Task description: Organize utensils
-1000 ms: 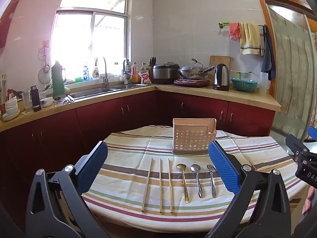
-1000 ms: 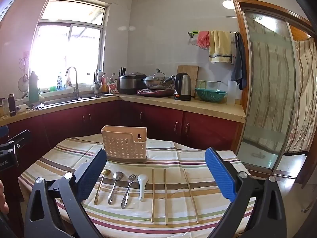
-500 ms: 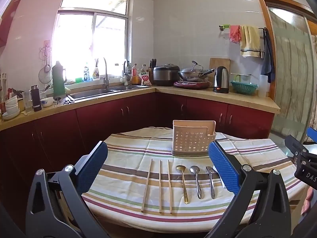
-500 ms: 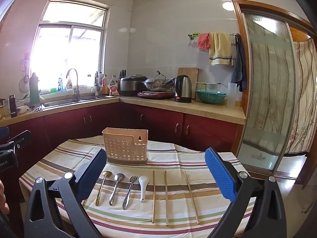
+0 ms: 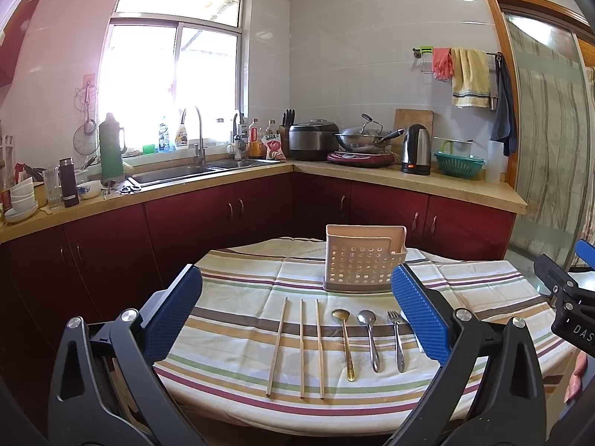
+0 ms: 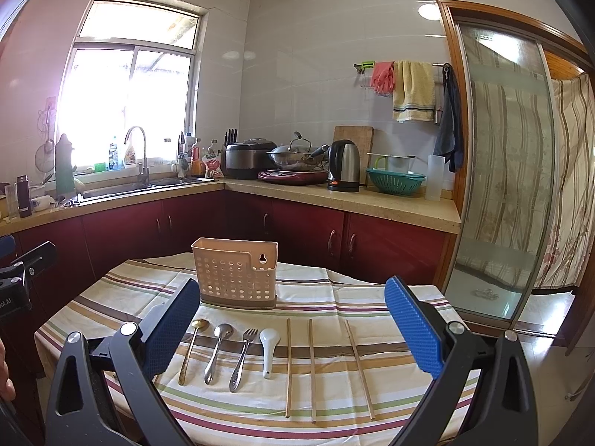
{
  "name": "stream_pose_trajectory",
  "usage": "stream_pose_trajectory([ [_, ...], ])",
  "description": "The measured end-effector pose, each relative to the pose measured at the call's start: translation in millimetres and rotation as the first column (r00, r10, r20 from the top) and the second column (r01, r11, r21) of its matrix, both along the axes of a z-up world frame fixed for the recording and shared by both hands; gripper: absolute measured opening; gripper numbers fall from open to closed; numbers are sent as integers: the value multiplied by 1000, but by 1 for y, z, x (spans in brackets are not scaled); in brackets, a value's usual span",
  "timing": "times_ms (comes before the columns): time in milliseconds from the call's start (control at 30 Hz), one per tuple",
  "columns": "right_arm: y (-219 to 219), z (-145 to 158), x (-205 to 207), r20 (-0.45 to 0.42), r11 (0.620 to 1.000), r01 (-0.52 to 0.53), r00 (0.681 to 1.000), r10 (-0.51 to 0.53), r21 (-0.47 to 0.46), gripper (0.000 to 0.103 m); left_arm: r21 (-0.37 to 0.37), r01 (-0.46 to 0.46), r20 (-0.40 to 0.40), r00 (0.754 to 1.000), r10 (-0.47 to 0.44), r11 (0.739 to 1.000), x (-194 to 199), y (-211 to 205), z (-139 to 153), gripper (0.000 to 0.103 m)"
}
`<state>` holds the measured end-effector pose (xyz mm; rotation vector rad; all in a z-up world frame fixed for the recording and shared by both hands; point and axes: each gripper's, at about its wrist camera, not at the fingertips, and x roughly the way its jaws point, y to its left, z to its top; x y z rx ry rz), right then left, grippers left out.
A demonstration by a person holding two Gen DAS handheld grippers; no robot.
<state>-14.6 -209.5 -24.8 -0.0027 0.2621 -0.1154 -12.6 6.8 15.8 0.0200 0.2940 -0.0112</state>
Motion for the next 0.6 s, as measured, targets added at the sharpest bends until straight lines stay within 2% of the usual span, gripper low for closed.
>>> stream_pose_trajectory([
  [600,-3,2,-1,-6,1000,-2,1000,2,2,97,-7,-4,-10,1000,4,1000,3,7,-13,99],
])
